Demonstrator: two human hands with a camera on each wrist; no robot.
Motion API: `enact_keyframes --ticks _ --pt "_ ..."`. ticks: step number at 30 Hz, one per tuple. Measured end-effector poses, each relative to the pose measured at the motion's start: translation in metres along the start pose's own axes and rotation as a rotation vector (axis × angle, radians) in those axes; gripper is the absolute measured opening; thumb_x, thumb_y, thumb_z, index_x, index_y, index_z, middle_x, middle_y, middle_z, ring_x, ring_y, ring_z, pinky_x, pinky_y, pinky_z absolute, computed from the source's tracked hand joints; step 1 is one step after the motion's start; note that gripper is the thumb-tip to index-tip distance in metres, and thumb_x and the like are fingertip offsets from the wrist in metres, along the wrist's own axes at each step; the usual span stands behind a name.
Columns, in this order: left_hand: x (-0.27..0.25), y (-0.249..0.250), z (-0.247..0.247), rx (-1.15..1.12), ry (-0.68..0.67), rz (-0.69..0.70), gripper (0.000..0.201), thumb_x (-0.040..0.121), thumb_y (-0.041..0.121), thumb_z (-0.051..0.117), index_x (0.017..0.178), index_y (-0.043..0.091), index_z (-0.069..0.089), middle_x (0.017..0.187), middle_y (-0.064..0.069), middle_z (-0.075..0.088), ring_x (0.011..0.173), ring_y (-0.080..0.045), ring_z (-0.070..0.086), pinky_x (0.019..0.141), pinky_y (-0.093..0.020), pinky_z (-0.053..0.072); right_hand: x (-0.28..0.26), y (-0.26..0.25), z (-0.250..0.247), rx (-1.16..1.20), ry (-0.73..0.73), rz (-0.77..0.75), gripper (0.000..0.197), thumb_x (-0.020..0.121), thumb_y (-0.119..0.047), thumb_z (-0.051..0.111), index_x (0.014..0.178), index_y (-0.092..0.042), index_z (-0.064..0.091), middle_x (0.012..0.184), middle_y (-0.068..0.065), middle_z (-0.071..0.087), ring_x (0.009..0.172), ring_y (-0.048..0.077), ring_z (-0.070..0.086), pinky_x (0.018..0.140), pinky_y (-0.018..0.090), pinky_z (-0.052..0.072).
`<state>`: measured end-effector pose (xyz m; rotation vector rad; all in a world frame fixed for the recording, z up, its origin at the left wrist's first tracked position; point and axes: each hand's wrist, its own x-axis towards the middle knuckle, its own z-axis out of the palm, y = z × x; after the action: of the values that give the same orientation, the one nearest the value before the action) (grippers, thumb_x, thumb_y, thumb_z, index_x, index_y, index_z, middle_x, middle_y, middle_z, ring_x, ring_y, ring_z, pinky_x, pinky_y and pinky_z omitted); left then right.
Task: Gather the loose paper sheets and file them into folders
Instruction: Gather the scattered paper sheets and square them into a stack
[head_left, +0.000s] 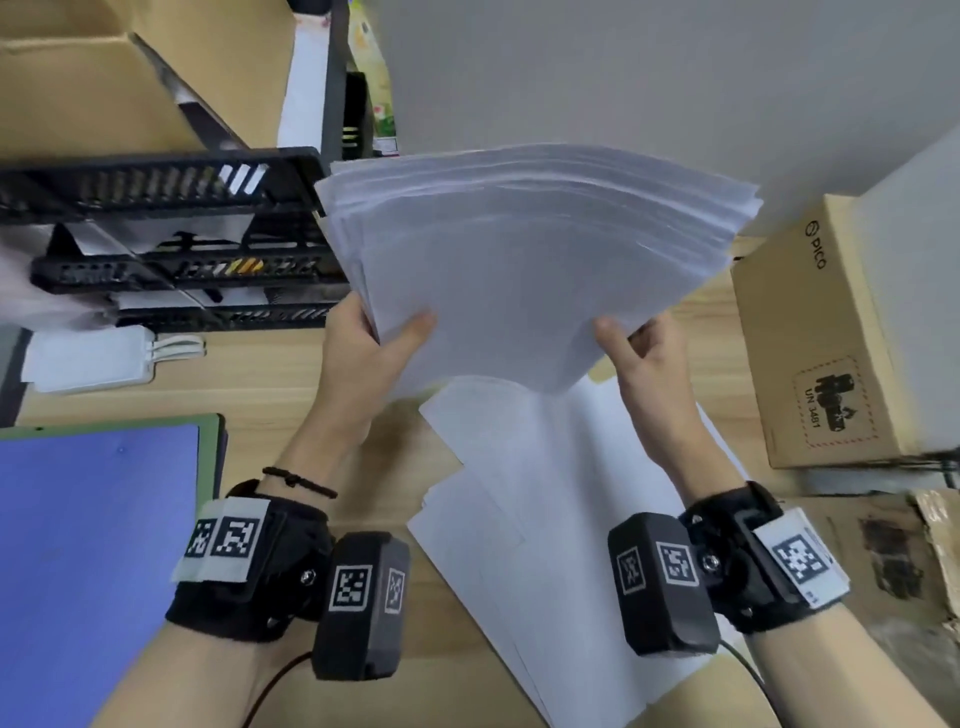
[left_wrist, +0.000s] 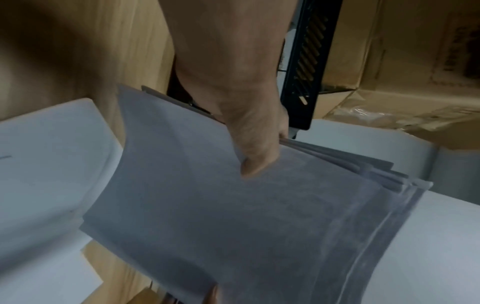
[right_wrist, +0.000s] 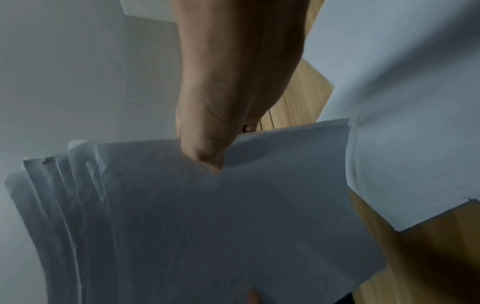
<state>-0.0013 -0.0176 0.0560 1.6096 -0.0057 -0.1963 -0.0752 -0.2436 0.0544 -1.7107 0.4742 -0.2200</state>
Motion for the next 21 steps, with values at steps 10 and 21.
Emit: enact_keyframes --ticks 10,21 --pt "-0.003 -0.024 -0.006 -0.011 -0.017 -0.126 0.048 0.075 -0.021 0.047 0.090 0.022 0.061 0.074 0.021 0.065 0.076 0.003 0.059 0.072 -0.016 0.047 -0.004 0.019 0.008 0.024 -0.112 0.189 0.031 0.082 -0.019 0.057 0.112 -0.012 0.060 0.112 0.010 0.065 0.109 0.028 0.058 0.095 0.039 0.046" --pt "0.000 -0.038 -0.006 -0.021 -0.013 -0.202 0.040 0.065 -0.010 0.049 0.095 0.014 0.058 0.086 0.005 0.060 0.086 -0.014 0.053 0.073 -0.028 0.042 -0.001 0.023 0.013 -0.003 -0.164 0.235 0.032 0.095 -0.010 0.054 0.127 -0.016 0.054 0.115 -0.009 0.066 0.106 0.006 0.061 0.081 0.016 0.046"
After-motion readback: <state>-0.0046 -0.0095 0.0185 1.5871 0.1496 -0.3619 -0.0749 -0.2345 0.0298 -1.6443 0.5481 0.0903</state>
